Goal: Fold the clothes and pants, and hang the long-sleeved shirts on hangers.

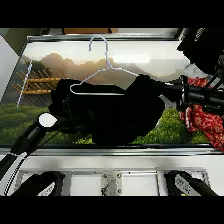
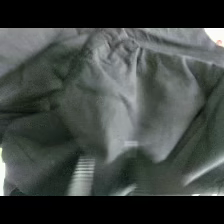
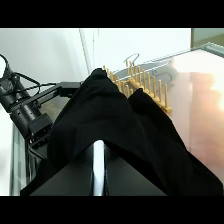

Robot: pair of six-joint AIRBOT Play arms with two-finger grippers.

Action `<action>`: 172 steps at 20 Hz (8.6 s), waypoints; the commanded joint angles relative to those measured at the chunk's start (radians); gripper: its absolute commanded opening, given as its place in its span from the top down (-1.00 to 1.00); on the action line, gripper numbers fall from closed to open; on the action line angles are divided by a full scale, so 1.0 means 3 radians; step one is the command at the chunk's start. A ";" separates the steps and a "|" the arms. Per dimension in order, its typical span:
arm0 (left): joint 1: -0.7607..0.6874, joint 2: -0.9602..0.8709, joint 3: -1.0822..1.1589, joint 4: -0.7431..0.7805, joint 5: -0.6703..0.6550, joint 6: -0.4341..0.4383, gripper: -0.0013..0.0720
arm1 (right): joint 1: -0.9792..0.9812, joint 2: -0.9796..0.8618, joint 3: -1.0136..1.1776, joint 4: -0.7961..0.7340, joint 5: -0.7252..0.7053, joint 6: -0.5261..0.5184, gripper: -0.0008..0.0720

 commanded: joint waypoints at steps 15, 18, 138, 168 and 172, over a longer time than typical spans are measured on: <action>-0.1846 0.1392 -0.0018 0.1095 -0.0570 -0.0366 0.92 | -0.0019 0.0295 0.0003 -0.0024 -0.0310 0.0112 0.95; -0.2251 0.1151 -0.0006 0.1147 -0.0543 -0.0526 0.64 | -0.0019 0.0295 0.0003 -0.0050 -0.0337 0.0150 0.95; 0.1255 0.0768 0.1460 0.1081 -0.0985 0.0214 0.92 | 0.0267 0.0978 -0.0535 0.0451 -0.0067 0.0744 0.95; 0.1255 0.0182 0.2773 0.1401 -0.1708 0.0435 0.91 | 0.0764 0.0715 -0.0801 0.1031 -0.0219 0.0769 0.95; 0.1255 0.0203 0.2773 0.1289 -0.1699 0.0434 0.91 | 0.0978 0.0689 -0.0801 0.0988 -0.0551 0.0549 0.95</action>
